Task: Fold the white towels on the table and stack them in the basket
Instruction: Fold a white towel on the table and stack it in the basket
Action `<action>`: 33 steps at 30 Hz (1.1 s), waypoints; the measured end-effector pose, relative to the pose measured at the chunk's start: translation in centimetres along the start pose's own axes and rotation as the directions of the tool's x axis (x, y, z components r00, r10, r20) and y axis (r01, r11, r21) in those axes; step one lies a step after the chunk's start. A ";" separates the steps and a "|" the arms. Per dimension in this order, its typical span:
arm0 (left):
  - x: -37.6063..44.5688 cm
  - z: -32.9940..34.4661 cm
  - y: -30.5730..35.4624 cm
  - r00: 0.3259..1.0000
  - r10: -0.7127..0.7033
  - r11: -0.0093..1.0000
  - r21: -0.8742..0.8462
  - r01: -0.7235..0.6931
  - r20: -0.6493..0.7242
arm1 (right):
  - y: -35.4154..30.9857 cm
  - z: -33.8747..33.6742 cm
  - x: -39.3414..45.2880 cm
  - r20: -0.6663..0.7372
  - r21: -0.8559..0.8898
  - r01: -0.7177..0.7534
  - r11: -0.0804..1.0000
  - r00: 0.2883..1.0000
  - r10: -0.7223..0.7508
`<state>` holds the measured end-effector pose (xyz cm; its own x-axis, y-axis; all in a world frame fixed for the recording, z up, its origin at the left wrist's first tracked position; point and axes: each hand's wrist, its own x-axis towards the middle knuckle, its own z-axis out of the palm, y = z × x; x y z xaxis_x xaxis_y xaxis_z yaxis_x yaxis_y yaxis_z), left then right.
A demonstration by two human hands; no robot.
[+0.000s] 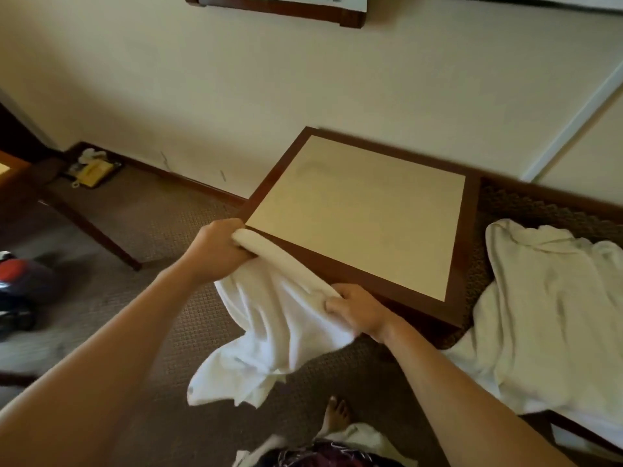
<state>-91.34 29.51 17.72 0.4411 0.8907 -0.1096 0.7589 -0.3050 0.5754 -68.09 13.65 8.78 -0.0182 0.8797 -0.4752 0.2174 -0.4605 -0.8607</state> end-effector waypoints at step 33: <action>2.1 4.1 -8.4 0.653 0.349 0.925 -0.137 -0.353 0.672 | -8.7 10.4 0.5 -0.549 -0.121 0.136 0.983 0.816 -0.180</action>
<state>-94.84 32.62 9.33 0.8747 0.2487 -0.4161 0.4811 -0.5510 0.6819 -80.16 16.88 14.15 0.4823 0.8660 -0.1323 0.3291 -0.3191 -0.8887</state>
